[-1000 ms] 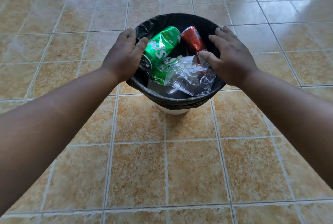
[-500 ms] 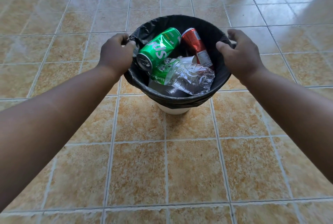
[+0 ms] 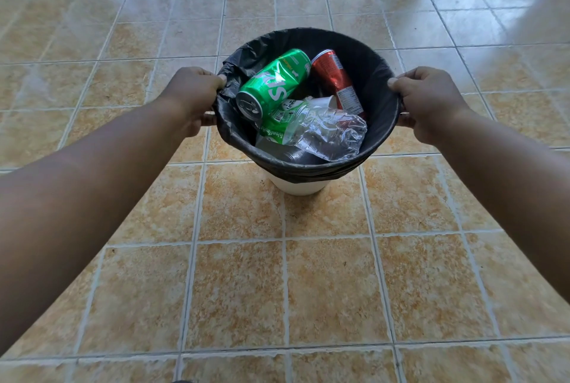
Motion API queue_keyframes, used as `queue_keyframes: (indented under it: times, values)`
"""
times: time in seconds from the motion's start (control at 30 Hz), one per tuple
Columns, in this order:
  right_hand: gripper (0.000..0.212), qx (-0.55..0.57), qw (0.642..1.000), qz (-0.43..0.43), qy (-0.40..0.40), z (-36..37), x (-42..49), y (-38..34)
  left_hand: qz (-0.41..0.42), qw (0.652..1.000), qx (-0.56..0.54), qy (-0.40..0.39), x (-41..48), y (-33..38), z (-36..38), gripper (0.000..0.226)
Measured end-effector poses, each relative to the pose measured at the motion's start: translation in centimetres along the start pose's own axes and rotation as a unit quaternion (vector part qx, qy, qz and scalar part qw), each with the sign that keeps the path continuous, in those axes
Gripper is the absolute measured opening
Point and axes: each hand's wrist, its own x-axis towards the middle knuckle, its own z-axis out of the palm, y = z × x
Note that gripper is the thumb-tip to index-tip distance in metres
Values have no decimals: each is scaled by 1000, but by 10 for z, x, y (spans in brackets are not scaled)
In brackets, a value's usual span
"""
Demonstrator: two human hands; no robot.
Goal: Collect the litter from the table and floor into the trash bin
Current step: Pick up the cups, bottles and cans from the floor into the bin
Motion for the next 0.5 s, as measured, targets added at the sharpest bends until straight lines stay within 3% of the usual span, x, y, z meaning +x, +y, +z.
queue_keyframes:
  times: [0.5]
  values:
    - [8,14,1000,3,27,2,-14,-2,-15,1000,-3,12,-12,1,1,16]
